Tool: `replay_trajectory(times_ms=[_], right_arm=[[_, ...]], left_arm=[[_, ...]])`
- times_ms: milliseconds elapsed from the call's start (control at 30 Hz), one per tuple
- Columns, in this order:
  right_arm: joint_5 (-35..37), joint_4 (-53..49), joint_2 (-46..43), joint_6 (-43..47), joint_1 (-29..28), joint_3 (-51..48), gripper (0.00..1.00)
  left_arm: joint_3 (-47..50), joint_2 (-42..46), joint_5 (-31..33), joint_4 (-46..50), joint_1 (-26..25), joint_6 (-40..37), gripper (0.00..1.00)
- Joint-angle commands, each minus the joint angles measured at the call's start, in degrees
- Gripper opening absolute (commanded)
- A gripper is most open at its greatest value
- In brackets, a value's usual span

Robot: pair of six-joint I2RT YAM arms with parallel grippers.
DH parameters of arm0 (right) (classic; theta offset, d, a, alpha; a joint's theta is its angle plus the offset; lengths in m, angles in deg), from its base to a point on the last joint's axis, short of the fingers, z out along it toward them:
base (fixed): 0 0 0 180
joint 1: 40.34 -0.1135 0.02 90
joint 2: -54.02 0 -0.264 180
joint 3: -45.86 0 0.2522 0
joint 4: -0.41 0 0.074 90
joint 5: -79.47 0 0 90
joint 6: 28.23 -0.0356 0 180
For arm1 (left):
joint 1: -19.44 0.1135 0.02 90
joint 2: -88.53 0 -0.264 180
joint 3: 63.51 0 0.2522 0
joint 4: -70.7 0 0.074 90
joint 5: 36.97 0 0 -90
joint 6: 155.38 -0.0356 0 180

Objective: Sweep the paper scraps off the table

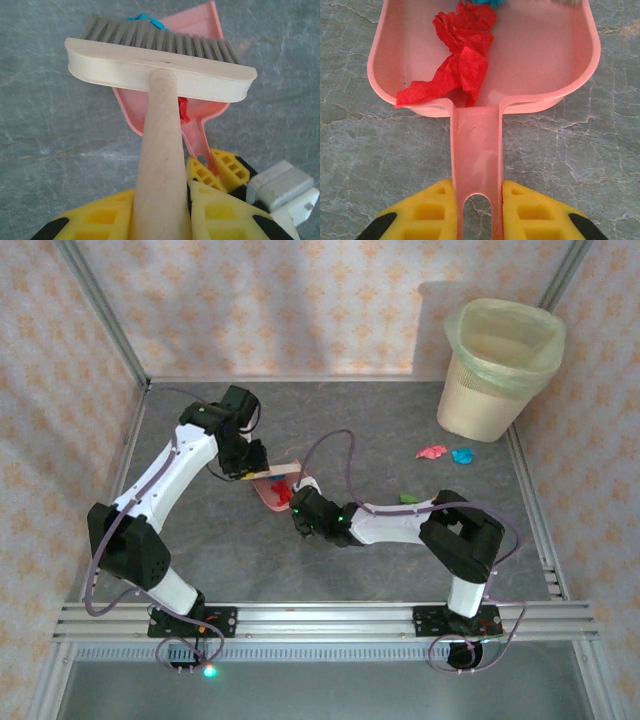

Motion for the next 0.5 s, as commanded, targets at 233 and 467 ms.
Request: replay_trajectory(times_ms=[233, 467], right_arm=[[-2.5, -3.1, 2.1, -0.2, 0.0, -0.4, 0.00], [-2.5, -3.4, 2.4, -0.3, 0.0, -0.2, 0.00]], left_arm=[[4.8, 9.5, -3.3, 6.9, -2.0, -4.9, 0.00], [5.6, 16.3, -0.7, 9.5, -2.0, -4.8, 0.00]])
